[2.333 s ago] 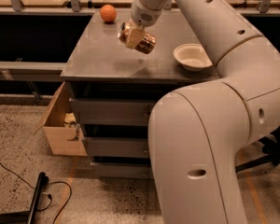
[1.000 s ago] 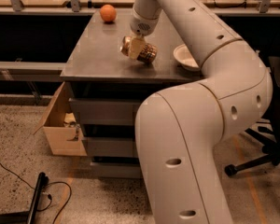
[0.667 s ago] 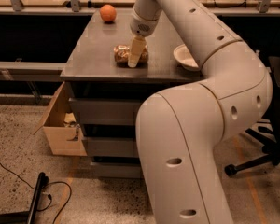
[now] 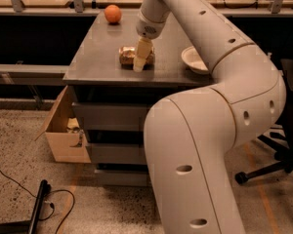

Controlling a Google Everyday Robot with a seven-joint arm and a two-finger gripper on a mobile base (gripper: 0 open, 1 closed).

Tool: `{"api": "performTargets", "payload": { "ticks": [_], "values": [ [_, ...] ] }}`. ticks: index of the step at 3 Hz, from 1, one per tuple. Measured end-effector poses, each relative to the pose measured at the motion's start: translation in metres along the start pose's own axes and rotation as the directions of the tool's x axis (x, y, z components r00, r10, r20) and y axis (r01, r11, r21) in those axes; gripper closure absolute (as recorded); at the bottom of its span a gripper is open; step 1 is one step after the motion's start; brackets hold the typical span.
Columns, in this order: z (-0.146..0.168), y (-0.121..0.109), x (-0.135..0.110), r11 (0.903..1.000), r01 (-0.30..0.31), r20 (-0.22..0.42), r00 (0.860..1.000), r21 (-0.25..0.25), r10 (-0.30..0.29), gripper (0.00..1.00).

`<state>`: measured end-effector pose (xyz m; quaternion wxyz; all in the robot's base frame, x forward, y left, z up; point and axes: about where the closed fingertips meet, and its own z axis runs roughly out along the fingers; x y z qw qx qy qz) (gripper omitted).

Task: Knock orange can over

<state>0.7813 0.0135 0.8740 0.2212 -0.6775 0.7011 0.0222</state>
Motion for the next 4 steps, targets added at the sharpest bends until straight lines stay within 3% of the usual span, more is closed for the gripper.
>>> {"api": "performTargets", "payload": {
  "ticks": [1,2,3,4],
  "values": [
    [-0.012,-0.007,0.004,0.995,-0.096,0.099,0.991,0.029,0.092,0.0],
    [-0.054,-0.018,0.022,0.9628,-0.256,0.259,0.939,0.087,0.226,0.0],
    [-0.102,-0.018,0.054,0.8964,-0.422,0.409,0.848,0.136,0.337,0.0],
    [-0.153,-0.001,0.088,0.8084,-0.554,0.506,0.764,0.198,0.399,0.0]
  ]
}}
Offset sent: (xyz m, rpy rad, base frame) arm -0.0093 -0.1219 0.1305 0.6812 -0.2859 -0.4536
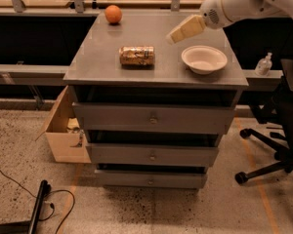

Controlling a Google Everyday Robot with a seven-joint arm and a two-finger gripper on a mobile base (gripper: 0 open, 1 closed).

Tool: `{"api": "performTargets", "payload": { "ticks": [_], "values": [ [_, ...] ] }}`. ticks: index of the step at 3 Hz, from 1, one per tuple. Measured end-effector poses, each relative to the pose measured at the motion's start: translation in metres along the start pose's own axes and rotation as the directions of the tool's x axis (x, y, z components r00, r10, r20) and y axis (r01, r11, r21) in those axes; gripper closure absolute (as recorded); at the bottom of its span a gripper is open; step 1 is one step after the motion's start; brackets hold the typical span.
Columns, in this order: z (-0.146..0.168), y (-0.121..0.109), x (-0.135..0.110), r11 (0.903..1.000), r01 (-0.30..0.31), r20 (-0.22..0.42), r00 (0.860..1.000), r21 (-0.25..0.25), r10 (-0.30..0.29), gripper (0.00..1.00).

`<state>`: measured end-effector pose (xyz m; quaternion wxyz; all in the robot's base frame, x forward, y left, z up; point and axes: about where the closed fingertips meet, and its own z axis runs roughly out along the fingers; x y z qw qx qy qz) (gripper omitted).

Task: Knock orange can over

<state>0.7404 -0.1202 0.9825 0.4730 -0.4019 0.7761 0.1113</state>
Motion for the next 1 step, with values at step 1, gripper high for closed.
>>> {"api": "performTargets", "payload": {
  "ticks": [1],
  "values": [
    [0.0023,-0.0035,0.0242,0.9987,-0.03,0.002,1.0,0.041,0.03,0.0]
  ]
}}
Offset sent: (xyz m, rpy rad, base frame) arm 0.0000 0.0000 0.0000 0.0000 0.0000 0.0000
